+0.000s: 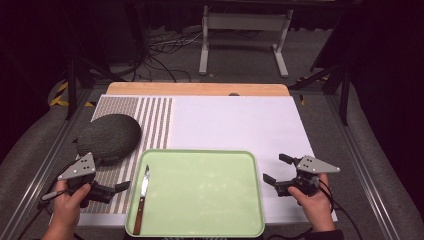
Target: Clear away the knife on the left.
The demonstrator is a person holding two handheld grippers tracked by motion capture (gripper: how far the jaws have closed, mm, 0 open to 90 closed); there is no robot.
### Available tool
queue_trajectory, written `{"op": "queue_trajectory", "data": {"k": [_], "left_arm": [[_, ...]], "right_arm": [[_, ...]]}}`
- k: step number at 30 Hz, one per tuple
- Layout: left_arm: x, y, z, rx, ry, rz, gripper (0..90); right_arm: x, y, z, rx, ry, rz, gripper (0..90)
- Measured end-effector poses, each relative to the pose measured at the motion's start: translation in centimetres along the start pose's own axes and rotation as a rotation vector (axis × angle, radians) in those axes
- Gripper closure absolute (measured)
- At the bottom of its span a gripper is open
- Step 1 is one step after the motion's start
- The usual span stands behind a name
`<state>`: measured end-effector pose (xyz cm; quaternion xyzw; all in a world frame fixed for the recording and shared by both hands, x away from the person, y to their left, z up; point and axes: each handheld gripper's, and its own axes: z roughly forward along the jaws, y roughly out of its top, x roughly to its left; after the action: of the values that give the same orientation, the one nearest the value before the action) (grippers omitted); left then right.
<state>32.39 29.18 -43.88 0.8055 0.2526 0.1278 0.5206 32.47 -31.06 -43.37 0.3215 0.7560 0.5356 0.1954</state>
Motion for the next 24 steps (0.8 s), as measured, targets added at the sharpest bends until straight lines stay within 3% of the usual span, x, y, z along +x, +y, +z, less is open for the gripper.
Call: {"op": "queue_trajectory", "data": {"k": [6,14,24], "left_arm": [[0.5,-1.2,-0.8,-0.046,-0.005,-0.010,5.3],[0.9,-2.7,-1.8,-0.050,0.011,-0.031,4.9],[1.4,-3.9,-2.5,-0.067,0.021,-0.025,4.7]], "right_arm": [[-0.1,-0.1,-0.1,-0.007,-0.003,0.001,3.8],[-0.1,-0.2,-0.2,-0.008,-0.007,0.001,3.8],[-0.2,-0.5,-0.2,-0.010,-0.008,0.007,3.8]]}}
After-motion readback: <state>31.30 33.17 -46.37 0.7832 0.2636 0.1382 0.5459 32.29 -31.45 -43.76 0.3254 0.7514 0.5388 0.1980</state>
